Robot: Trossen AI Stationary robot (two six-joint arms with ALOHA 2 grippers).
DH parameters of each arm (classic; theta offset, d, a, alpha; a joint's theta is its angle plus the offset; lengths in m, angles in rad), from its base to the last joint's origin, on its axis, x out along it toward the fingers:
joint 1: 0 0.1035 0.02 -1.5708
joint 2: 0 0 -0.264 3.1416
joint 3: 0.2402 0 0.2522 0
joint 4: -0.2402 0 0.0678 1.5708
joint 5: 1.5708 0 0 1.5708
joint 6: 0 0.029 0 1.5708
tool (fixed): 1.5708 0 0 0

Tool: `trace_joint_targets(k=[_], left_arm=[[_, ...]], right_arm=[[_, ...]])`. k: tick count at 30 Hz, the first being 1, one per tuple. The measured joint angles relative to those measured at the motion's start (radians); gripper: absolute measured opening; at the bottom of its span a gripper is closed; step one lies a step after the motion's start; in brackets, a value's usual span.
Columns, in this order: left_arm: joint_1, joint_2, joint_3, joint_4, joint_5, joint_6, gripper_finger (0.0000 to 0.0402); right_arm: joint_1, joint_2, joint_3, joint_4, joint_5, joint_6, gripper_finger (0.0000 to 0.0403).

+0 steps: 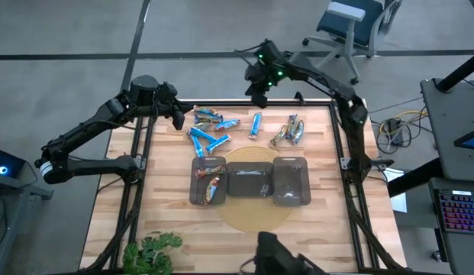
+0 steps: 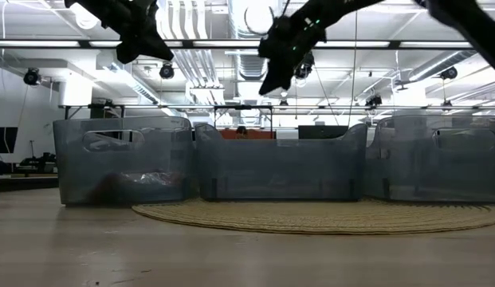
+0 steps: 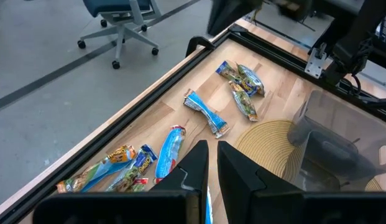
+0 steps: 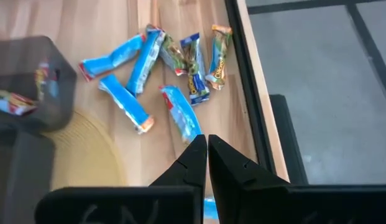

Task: Pick and place Granola Bars by type
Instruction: Put the red granola bar into the left black bin

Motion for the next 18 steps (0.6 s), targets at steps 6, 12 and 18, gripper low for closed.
trace_joint_targets(k=[6, 12, 18], left_arm=[[0.0, 0.0, 0.0, 0.0, 0.0, 0.004, 0.0018], [0.0, 0.0, 0.0, 0.0, -0.001, 0.02, 0.0018], [0.0, 0.0, -0.002, 0.0, -0.008, 0.054, 0.0018]], right_arm=[[0.0, 0.121, 0.09, 0.001, -0.022, -0.042, 0.0009], [0.021, 0.192, 0.136, 0.01, -0.03, -0.076, 0.0009], [0.057, 0.247, 0.148, 0.008, -0.028, -0.123, 0.0009]])
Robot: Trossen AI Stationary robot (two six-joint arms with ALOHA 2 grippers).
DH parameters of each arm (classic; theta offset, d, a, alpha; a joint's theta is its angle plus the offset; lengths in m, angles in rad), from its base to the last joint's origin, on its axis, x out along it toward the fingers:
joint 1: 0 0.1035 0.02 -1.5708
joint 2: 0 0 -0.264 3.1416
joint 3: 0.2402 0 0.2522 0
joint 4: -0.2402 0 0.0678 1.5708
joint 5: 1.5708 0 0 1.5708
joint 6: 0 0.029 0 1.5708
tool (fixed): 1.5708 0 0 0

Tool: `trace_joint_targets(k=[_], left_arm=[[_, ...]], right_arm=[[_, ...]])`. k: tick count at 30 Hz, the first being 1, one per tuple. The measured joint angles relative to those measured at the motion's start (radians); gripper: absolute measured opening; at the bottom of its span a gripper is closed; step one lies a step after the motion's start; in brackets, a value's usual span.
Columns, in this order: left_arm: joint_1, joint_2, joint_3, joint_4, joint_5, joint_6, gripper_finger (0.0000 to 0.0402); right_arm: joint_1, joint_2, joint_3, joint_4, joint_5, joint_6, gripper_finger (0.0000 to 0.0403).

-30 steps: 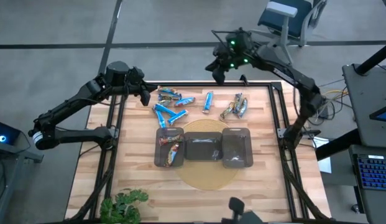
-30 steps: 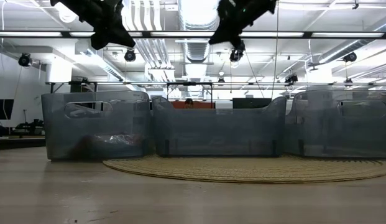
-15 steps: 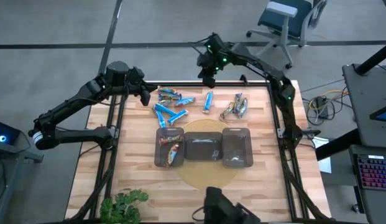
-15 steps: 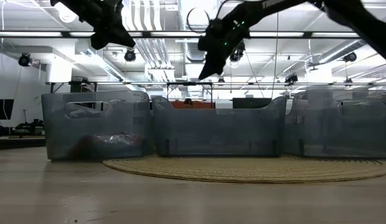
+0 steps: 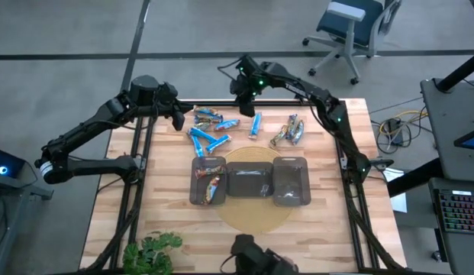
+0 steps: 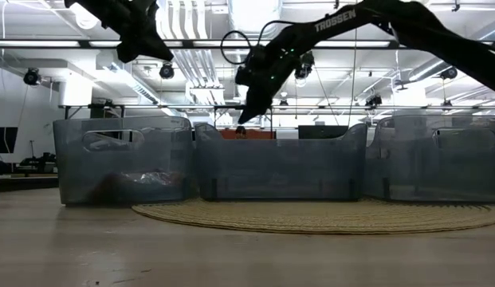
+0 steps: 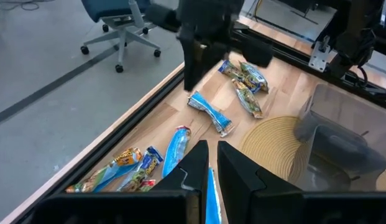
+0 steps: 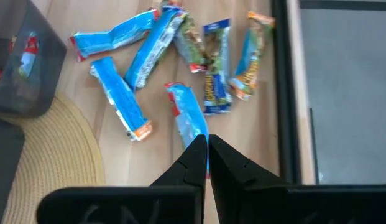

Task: Pick and place Granola Bars by type
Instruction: Put the red granola bar into the left black bin

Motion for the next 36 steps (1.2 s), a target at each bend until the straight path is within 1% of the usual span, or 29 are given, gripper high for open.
trace_joint_targets(k=[4, 9, 13, 20, 25, 30, 36], left_arm=[[0.0, 0.0, -0.018, 0.0, 0.0, 0.001, 0.0018], [0.0, 0.0, -0.047, 0.0, 0.0, -0.007, 0.0018], [0.0, 0.0, -0.058, 0.0, 0.0, -0.008, 0.0018], [0.0, -0.001, -0.062, 0.0, 0.0, -0.018, 0.0018], [0.0, -0.002, -0.062, 0.0, 0.0, -0.018, 0.0018], [0.0, -0.003, -0.062, 0.0, 0.0, -0.03, 0.0018], [0.0, -0.004, -0.062, 0.0, 0.0, -0.031, 0.0018]], right_arm=[[0.021, 0.027, -0.002, -0.001, 0.003, -0.017, 0.0012], [0.038, 0.042, -0.002, 0.005, 0.009, -0.02, 0.0037], [0.039, 0.053, -0.004, 0.006, 0.01, -0.019, 0.0071], [0.036, 0.063, -0.015, -0.007, 0.013, 0.008, 0.0143], [0.033, 0.063, -0.016, -0.003, -0.016, 0.005, 0.018], [0.02, 0.063, -0.042, 0.006, -0.018, -0.005, 0.0192], [0.013, 0.063, -0.101, 0.022, -0.016, -0.078, 0.0193]])
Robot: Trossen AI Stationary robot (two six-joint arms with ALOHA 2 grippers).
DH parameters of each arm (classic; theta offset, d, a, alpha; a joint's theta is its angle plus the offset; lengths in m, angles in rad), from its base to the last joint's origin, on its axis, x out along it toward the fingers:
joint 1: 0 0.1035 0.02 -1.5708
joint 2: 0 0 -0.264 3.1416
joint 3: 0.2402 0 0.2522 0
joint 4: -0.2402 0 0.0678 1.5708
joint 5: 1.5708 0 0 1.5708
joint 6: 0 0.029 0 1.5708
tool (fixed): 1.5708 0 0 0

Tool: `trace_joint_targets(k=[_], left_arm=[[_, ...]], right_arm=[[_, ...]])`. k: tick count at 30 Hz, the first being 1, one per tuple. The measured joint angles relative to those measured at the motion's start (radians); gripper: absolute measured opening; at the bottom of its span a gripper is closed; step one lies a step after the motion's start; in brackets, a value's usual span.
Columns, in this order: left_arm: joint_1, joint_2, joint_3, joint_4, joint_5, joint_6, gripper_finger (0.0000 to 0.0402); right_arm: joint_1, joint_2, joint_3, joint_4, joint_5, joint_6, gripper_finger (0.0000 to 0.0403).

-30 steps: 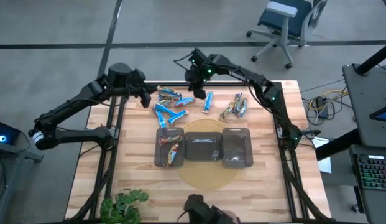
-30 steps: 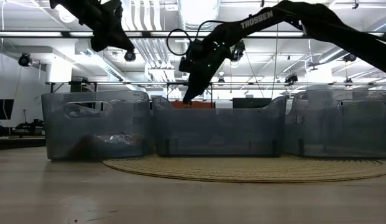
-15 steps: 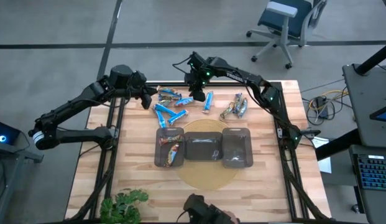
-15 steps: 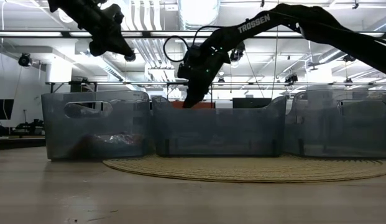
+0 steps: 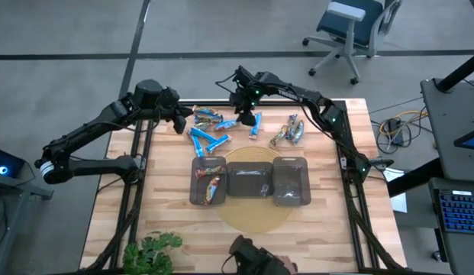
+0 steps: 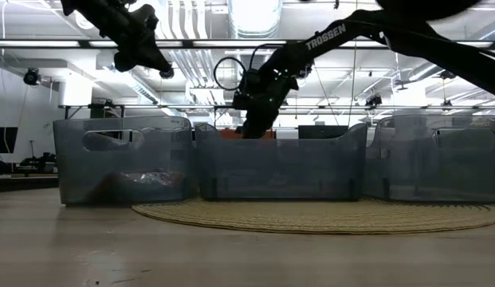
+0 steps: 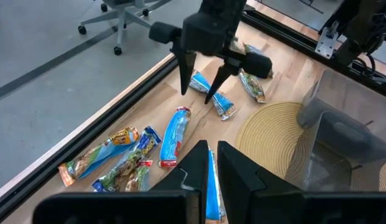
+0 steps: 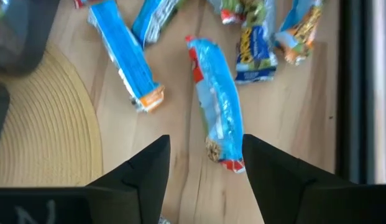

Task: Pick and place Granola Bars by type
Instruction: Put the red granola bar into the left black bin

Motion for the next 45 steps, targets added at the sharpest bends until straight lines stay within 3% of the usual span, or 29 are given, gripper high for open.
trace_joint_targets(k=[5, 9, 30, 34, 37, 42, 45], left_arm=[[0.0, 0.0, 0.0, 0.0, 0.0, -0.001, 0.0018], [0.0, 0.0, 0.0, 0.0, 0.0, -0.006, 0.0018], [0.0, 0.0, 0.0, 0.0, 0.0, -0.005, 0.0018], [0.0, 0.0, 0.0, 0.0, 0.0, -0.005, 0.0018], [0.0, 0.0, 0.0, 0.0, 0.0, -0.005, 0.0018], [0.0, 0.0, 0.0, 0.0, 0.0, 0.0, 0.0018], [0.0, 0.0, -0.001, 0.0, 0.0, 0.0, 0.0018]], right_arm=[[0.0, 0.0, -0.012, 0.016, 0.016, -0.038, 0.0197], [-0.001, 0.0, -0.013, 0.05, 0.086, 0.03, 0.0197], [-0.001, -0.003, -0.013, 0.069, 0.091, 0.009, 0.0196], [0.0, -0.003, -0.013, 0.076, 0.087, 0.072, 0.0196], [-0.004, -0.003, -0.013, 0.083, 0.041, 0.083, 0.0196], [-0.039, -0.003, -0.014, 0.087, -0.172, 0.092, 0.0188], [-0.062, -0.003, -0.016, 0.081, -0.226, 0.092, 0.0181]])
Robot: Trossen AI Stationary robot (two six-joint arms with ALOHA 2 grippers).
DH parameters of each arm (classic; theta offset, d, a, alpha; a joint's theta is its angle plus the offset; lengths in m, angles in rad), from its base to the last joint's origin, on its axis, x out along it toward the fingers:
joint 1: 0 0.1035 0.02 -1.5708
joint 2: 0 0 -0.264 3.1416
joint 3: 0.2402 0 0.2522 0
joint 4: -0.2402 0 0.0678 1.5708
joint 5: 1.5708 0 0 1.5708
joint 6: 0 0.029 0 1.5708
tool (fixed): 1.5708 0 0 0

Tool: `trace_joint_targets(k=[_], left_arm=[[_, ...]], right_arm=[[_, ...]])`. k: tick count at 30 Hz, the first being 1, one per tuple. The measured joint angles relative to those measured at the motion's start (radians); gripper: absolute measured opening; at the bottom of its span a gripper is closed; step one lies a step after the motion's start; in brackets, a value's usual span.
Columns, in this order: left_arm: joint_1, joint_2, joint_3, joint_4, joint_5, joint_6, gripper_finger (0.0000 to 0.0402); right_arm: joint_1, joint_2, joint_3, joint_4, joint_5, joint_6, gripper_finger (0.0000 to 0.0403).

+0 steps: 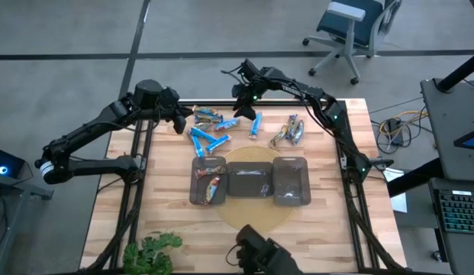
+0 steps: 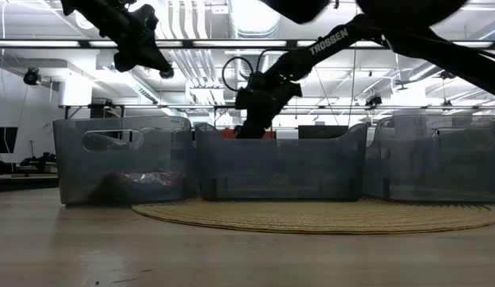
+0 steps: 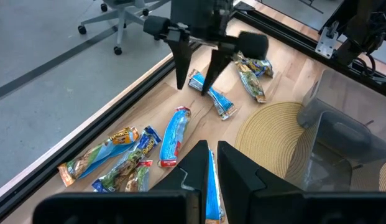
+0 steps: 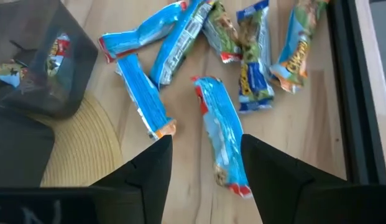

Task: Pick and place Granola Bars by type
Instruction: Put the red granola bar into the left black bin

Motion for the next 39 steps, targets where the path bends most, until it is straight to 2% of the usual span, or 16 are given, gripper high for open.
trace_joint_targets(k=[10, 21, 27, 30, 35, 39], left_arm=[[0.0, 0.0, 0.0, 0.0, 0.0, -0.038, 0.0018], [0.0, 0.0, 0.0, 0.0, 0.0, -0.05, 0.0018], [0.0, 0.0, 0.0, 0.0, -0.009, -0.052, 0.0018], [0.0, 0.0, 0.0, 0.0, -0.027, -0.053, 0.0018], [0.0, 0.0, 0.0, 0.0, -0.027, -0.053, 0.0018], [0.0, 0.0, 0.0, 0.0, -0.027, -0.053, 0.0018]], right_arm=[[-0.057, -0.007, -0.065, -0.004, -0.136, -0.009, 0.0168], [-0.056, -0.037, -0.192, -0.009, -0.149, -0.038, 0.0168], [-0.054, -0.165, -0.33, 0.073, -0.151, -0.028, 0.0168], [-0.056, -0.266, -0.45, 0.197, -0.152, 0.022, 0.0168], [-0.058, -0.424, -0.712, 0.612, -0.125, 0.166, 0.0168], [-0.058, -0.486, -0.895, 0.926, -0.016, 0.254, 0.0168]])
